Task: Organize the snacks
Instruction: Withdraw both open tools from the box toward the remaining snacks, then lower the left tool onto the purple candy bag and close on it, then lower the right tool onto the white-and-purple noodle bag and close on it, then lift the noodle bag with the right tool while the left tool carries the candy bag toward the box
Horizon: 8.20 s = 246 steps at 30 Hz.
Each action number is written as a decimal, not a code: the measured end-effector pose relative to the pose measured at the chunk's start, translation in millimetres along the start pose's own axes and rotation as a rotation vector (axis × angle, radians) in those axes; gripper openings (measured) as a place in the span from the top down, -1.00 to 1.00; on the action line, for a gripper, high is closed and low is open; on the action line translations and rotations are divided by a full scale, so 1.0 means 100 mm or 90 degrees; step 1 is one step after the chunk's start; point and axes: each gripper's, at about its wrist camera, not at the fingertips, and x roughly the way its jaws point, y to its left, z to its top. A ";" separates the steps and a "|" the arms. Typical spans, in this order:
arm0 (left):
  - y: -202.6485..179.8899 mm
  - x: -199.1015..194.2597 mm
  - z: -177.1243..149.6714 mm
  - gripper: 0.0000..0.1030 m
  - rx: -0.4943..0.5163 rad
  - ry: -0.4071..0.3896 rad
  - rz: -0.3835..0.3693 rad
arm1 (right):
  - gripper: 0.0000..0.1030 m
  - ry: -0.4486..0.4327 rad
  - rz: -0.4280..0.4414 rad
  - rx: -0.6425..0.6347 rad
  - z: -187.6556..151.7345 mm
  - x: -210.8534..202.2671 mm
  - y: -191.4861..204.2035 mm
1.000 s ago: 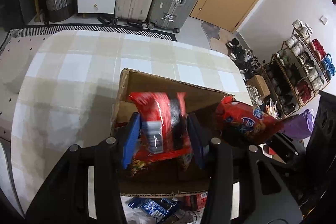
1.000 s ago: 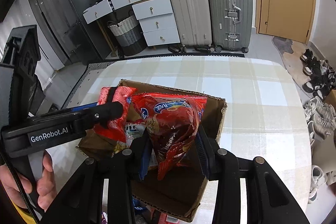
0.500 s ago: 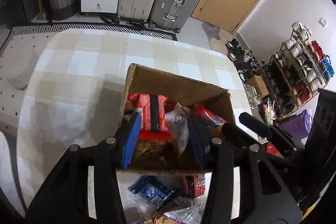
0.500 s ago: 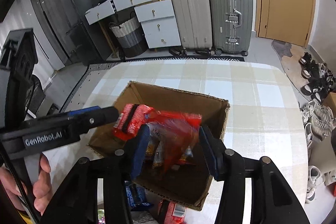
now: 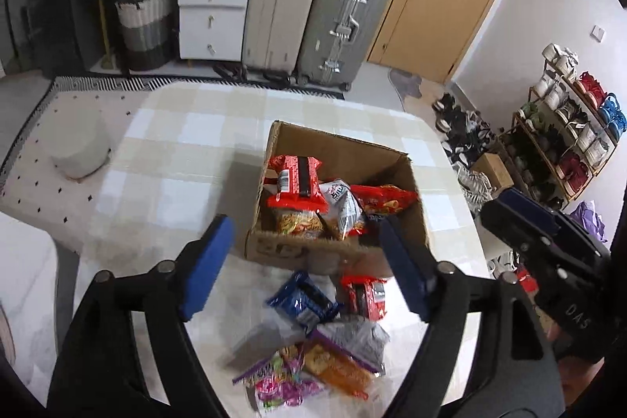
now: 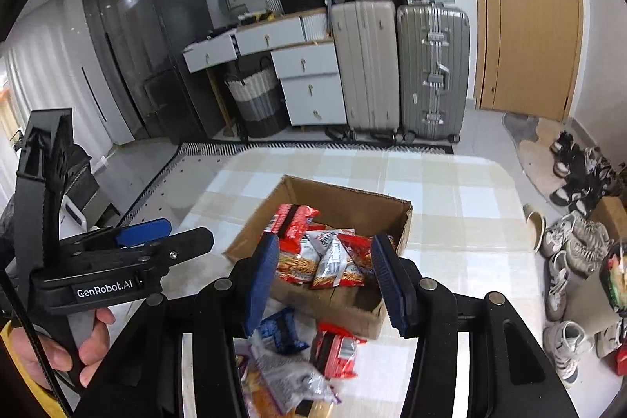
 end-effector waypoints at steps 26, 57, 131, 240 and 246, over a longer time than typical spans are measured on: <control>0.09 -1.79 -1.58 -0.99 0.015 -0.207 0.074 | -0.98 -0.244 0.025 0.004 -1.33 -1.83 0.52; 0.38 -0.26 -1.93 -0.99 0.051 -0.103 0.137 | -0.99 -0.122 0.010 -0.007 -1.89 -0.47 0.23; 1.27 -0.10 -1.98 0.44 -0.102 0.008 -0.067 | -0.99 -0.044 0.049 0.079 -1.85 -0.16 -0.02; 0.67 -0.88 -1.49 0.44 -0.010 -0.075 -0.057 | 0.70 -0.110 0.178 0.136 -1.46 -0.79 -0.04; 0.41 -1.15 -0.97 0.43 0.022 -0.112 -0.056 | 0.70 -0.145 0.189 0.118 -0.92 -0.97 -0.01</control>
